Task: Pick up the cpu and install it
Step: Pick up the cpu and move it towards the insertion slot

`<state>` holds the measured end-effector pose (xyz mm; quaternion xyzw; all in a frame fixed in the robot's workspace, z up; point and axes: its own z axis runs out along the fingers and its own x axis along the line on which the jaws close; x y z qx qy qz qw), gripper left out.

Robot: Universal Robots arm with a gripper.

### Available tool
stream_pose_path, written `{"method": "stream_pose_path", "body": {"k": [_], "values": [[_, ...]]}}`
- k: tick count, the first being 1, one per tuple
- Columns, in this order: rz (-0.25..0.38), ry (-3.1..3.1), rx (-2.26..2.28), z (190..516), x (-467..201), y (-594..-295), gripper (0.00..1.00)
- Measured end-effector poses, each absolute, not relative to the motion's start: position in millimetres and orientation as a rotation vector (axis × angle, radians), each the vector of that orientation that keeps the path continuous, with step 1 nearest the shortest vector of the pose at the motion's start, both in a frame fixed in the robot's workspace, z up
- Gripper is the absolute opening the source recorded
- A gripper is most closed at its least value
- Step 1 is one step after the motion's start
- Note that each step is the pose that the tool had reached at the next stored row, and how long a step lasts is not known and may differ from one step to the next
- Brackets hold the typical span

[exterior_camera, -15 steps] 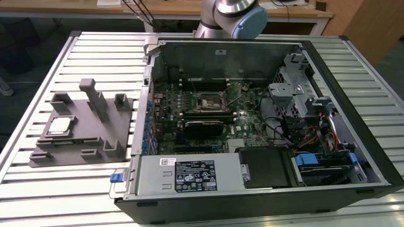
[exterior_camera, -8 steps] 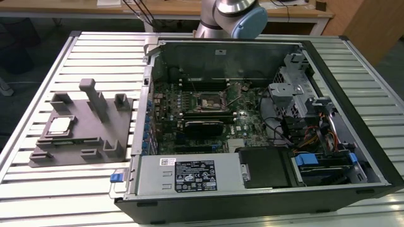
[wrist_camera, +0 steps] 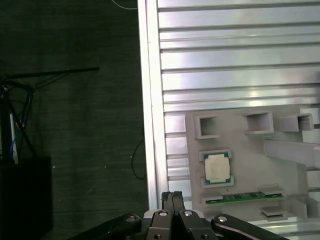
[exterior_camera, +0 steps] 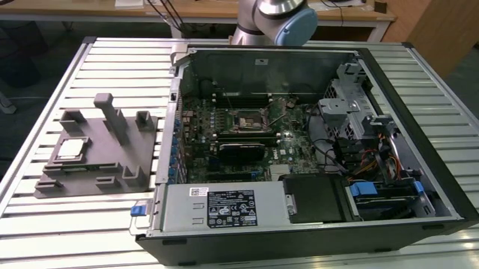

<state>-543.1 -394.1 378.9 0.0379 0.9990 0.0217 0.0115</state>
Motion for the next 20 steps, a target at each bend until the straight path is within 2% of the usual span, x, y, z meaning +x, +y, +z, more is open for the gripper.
{"method": "stream_pose_path", "body": {"k": [20], "values": [[0.068, 3.115, 0.118, 379, -502, -394, 0.11]]}}
